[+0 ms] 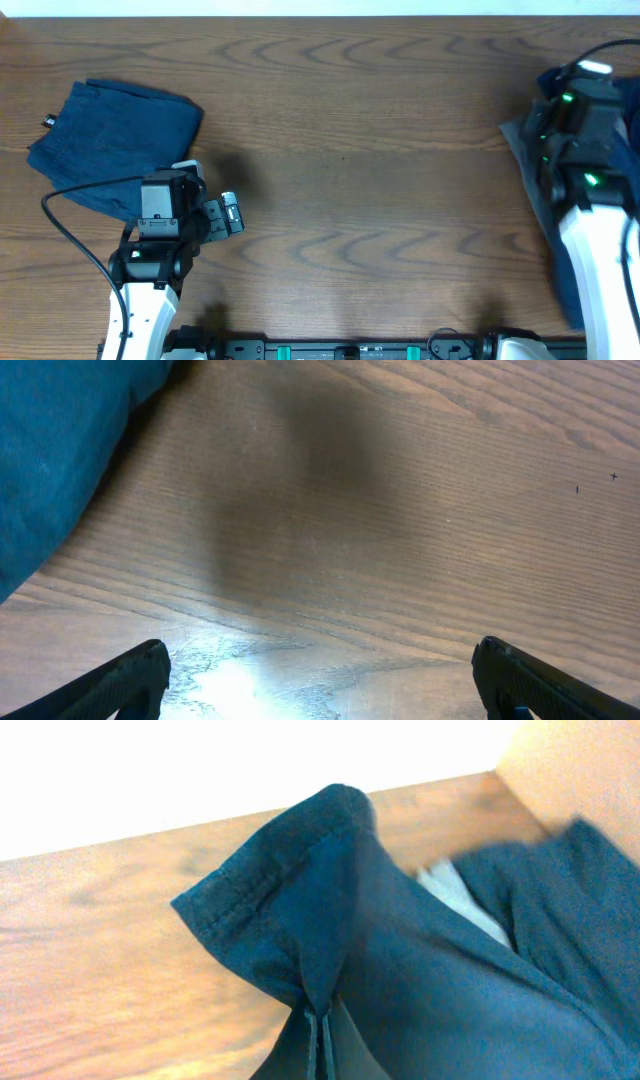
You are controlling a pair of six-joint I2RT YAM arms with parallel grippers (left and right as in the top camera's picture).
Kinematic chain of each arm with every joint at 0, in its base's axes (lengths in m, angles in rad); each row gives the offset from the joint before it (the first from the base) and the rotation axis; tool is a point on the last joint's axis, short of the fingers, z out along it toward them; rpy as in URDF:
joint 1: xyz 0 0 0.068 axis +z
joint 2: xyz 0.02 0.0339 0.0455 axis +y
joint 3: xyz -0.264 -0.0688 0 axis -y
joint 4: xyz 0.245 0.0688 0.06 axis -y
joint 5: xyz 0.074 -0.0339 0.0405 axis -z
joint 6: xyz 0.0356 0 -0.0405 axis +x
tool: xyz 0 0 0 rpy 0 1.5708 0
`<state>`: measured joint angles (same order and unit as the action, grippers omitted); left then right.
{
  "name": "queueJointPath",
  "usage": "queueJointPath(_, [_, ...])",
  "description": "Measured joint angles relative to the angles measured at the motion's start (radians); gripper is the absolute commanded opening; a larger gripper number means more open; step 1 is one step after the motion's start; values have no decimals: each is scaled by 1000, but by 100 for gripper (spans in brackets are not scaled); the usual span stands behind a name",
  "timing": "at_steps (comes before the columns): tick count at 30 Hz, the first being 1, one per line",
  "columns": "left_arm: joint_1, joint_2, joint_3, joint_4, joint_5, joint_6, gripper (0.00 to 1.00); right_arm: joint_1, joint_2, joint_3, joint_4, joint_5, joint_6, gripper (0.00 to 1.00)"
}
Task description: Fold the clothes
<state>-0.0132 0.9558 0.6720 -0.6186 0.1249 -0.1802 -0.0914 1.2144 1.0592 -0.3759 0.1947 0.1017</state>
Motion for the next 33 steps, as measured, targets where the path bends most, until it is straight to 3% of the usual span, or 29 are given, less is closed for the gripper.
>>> queueJointPath(5, [0,0,0,4,0,0,98,1,-42,-5,15,-206,-10,1])
queueJointPath(11, [0,0,0,23,0,0,98,13,-13,-19,340,-517,59,3])
queueJointPath(16, [0,0,0,48,0,0,98,102,55,-16,508,-610,128,22])
queueJointPath(17, [0,0,0,54,0,0,98,121,76,-16,512,-614,134,36])
queueJointPath(19, [0,0,0,66,0,0,98,154,127,-14,498,-614,143,40])
queueJointPath(22, [0,0,0,88,5,-2,98,173,208,-12,402,-600,140,69])
queueJointPath(24, [0,0,0,105,19,-3,98,171,244,-13,317,-555,138,79])
queueJointPath(26, [0,1,1,131,45,-4,98,163,261,-16,235,-485,135,86])
queueJointPath(33, [-10,11,1,212,177,-80,98,45,178,-17,-2,-256,130,96])
